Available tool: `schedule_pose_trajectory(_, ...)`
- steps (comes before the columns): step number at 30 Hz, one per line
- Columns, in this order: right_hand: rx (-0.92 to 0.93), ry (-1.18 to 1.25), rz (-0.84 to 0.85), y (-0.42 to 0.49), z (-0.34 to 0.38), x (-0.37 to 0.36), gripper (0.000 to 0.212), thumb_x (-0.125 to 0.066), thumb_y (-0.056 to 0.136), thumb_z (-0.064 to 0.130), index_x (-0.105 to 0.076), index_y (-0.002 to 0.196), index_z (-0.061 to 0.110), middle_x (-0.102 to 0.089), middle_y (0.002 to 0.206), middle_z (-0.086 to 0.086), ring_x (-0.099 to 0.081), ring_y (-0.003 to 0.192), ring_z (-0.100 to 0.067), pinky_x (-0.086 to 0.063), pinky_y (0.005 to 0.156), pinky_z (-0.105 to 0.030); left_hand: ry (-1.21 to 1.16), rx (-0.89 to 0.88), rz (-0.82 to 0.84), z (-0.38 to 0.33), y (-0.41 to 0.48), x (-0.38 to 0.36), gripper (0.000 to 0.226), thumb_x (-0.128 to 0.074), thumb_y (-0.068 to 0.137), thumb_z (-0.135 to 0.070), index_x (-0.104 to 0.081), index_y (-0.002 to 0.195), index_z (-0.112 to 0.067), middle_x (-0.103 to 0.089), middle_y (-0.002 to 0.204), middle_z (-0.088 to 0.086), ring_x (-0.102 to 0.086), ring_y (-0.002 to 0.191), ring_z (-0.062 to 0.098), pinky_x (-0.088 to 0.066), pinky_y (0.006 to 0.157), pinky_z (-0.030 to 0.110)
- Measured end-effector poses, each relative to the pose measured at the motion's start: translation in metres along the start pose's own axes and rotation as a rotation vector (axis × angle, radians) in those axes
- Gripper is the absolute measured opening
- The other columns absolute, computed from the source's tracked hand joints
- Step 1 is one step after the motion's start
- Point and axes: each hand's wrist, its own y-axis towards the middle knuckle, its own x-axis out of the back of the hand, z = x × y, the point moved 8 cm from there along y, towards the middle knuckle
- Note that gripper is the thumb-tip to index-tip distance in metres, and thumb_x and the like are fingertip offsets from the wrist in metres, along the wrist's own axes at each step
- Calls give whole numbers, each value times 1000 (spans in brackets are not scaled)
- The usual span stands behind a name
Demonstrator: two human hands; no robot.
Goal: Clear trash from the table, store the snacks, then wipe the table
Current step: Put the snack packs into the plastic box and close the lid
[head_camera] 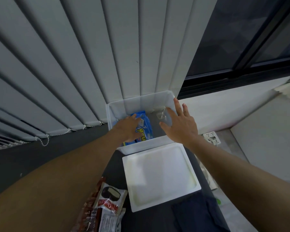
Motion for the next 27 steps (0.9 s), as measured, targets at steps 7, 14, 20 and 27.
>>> schedule_pose_trajectory(7, 18, -34, 27, -3, 17, 16, 68, -40, 98, 56, -17, 154, 27, -4, 166, -6, -6, 151, -38, -25, 114, -61, -74, -64, -291, 1, -46, 49, 57, -56, 97, -34, -41, 149, -15, -49, 146, 8, -45, 135, 28, -38, 111, 41)
schedule_pose_trajectory(14, 217, 238, -147, -35, 93, 43, 60, -55, 95, 45, -41, 146, 19, -44, 149, -7, -35, 141, -32, -31, 113, -48, -137, 5, -549, 39, -138, 58, 57, -52, 100, -29, -38, 151, -8, -42, 153, 13, -41, 140, 31, -34, 116, 44)
schedule_pose_trajectory(20, 511, 383, -172, -84, 168, 38, 58, -58, 93, 45, -48, 142, 17, -48, 141, -6, -50, 125, -25, -44, 104, -38, -218, 234, -476, 83, -209, 12, 57, -48, 102, -36, -35, 151, -12, -43, 149, 11, -49, 130, 34, -42, 107, 46)
schedule_pose_trajectory(27, 704, 393, 23, -146, 226, 2, 55, -61, 92, 45, -48, 140, 22, -51, 129, 0, -51, 116, -15, -50, 95, -32, -340, 426, -303, 121, -260, -69, 50, -53, 98, -40, -44, 140, -13, -47, 136, 10, -52, 124, 33, -46, 101, 49)
